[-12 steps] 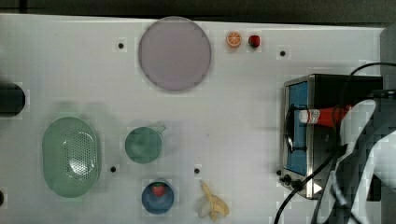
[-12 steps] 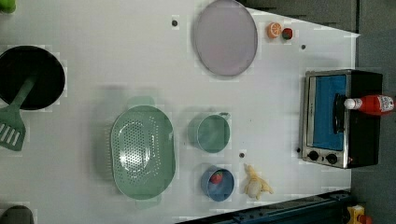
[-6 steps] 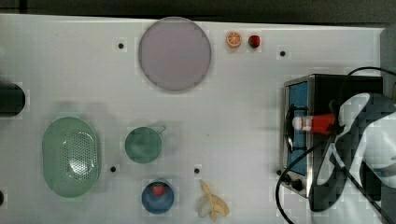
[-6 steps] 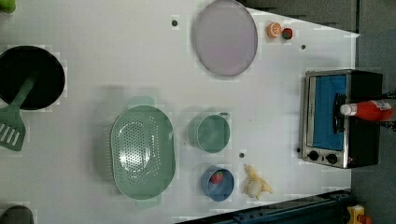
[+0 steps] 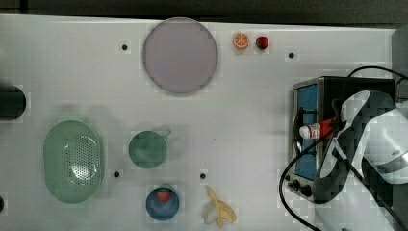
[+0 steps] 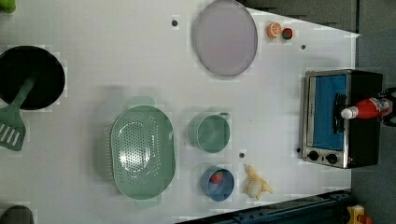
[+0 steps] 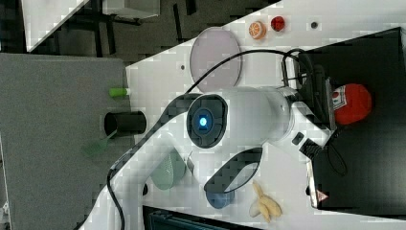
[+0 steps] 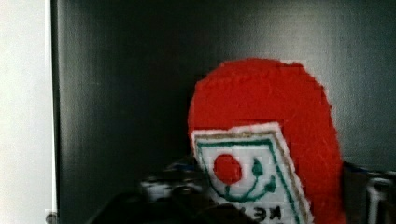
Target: Pick Ketchup from oven and place it on table.
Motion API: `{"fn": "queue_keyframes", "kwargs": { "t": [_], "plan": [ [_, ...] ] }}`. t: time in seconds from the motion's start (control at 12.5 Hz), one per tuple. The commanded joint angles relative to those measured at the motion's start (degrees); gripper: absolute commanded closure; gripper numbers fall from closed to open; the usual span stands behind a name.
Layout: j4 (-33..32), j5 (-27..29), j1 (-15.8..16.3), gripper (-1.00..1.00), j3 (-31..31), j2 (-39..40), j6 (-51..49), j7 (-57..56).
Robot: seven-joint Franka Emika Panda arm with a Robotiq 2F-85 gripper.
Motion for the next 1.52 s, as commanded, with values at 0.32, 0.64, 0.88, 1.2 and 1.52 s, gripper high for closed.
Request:
{"fn": "queue_keyframes", "kwargs": {
  "t": [0.32, 0.64, 0.88, 1.2, 1.52],
  "plan": [
    [2.94, -0.65, -0.56, -0.27, -0.33, -2.82, -1.96, 2.15],
    [14.25, -2.89, 2.44, -0.27, 0.14, -7.52, -20.10, 1.35],
    [19.20, -4.15, 6.95, -0.26, 2.41, -11.26, -26.12, 1.34],
    [19.24, -4.17, 12.67, -0.26, 9.73, -15.19, -30.72, 1.34],
    [17.50, -5.13, 16.43, -0.27, 15.86, -15.46, -34.76, 1.35]
  ]
}}
